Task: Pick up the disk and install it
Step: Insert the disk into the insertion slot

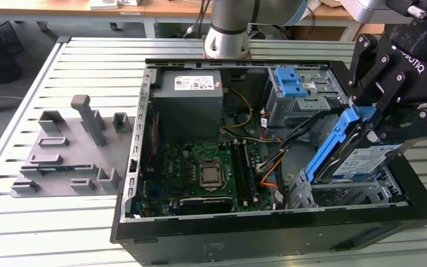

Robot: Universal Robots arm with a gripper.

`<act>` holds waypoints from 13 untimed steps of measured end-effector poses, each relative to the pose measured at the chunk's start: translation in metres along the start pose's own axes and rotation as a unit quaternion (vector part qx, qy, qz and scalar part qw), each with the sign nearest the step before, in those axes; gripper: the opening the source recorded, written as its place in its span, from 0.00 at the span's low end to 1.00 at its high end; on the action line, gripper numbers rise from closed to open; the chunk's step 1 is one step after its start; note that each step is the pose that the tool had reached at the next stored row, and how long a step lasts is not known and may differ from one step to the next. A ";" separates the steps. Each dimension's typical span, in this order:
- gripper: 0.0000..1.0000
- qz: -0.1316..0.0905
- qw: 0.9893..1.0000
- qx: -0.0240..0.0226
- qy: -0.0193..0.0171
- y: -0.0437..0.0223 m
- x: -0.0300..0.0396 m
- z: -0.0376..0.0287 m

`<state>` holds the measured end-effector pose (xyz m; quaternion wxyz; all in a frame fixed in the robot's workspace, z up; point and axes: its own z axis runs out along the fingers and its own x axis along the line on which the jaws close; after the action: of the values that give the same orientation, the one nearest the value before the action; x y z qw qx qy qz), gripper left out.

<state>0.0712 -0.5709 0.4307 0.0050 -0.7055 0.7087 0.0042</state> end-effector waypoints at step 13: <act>0.36 0.002 1.000 0.000 0.000 -0.0009 0.0001 0.0107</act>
<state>0.0721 -0.5709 0.4201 0.0048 -0.7040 0.7102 0.0043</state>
